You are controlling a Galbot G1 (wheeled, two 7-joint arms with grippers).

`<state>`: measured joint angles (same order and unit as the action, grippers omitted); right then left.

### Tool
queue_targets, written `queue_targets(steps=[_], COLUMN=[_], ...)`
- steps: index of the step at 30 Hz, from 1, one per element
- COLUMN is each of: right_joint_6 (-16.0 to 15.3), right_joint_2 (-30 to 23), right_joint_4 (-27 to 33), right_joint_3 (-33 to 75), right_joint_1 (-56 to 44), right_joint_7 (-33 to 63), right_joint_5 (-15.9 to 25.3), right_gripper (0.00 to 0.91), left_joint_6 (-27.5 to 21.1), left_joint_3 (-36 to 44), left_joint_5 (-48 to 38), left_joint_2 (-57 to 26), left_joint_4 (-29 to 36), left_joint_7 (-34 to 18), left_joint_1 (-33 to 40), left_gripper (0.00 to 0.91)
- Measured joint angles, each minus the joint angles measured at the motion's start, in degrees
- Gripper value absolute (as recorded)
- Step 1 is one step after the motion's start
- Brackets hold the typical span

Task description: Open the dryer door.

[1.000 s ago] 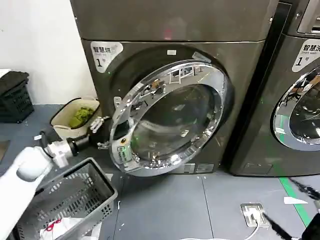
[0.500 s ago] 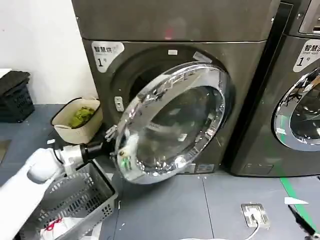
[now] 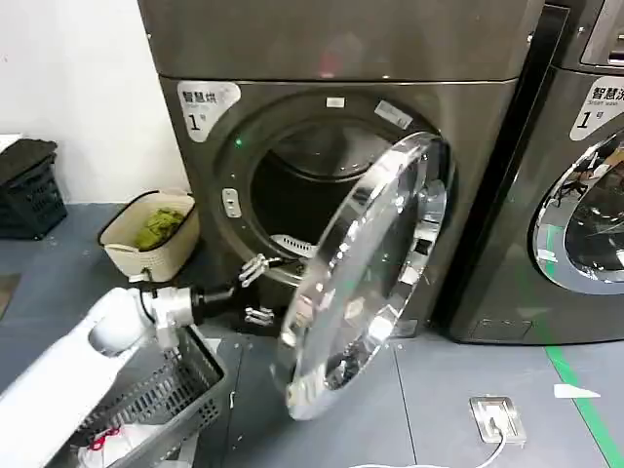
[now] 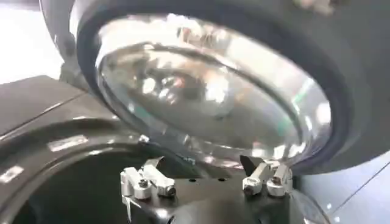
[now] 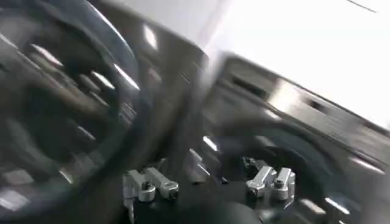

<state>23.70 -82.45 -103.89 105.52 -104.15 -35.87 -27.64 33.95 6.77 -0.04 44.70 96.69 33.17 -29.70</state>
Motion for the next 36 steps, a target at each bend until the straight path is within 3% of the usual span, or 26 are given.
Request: queue_targets(steps=[3,7,16,20,25,36], right_joint_6=[-2.9,-5.92,-18.48,-19.34,-21.02,-21.67], right_joint_2=[-0.62,-1.42,-3.94,-4.66,-5.06,-5.05], right_joint_4=[2.78,5.45,8.04,9.58,11.3,12.51], right_joint_3=[2.0,4.02,7.37,9.28,11.92,14.6], right_joint_1=[0.12,0.66,1.78,1.69,0.75,0.89], right_joint_7=[6.92,14.44,29.58,33.42,34.79,34.79], right_joint_5=[4.75,7.78,15.15,17.51,17.09,16.27], right_gripper=[0.907,0.907,0.907,0.907,0.907,0.907], left_joint_6=[-0.4,-1.05,-2.71,-3.55,-4.33,-5.6], left_joint_3=[2.3,5.57,13.06,16.32,19.89,25.81], left_joint_5=[-0.03,-0.24,-0.48,-0.48,-0.3,-0.7], left_joint_2=[1.53,4.06,11.07,14.28,18.41,27.55], left_joint_4=[-0.5,-1.18,-3.46,-4.78,-6.9,-12.71], left_joint_7=[0.03,0.05,0.03,0.02,-0.07,-0.09], left_joint_1=[1.62,3.94,9.5,11.57,13.92,17.54], left_gripper=[0.907,0.907,0.907,0.907,0.907,0.907])
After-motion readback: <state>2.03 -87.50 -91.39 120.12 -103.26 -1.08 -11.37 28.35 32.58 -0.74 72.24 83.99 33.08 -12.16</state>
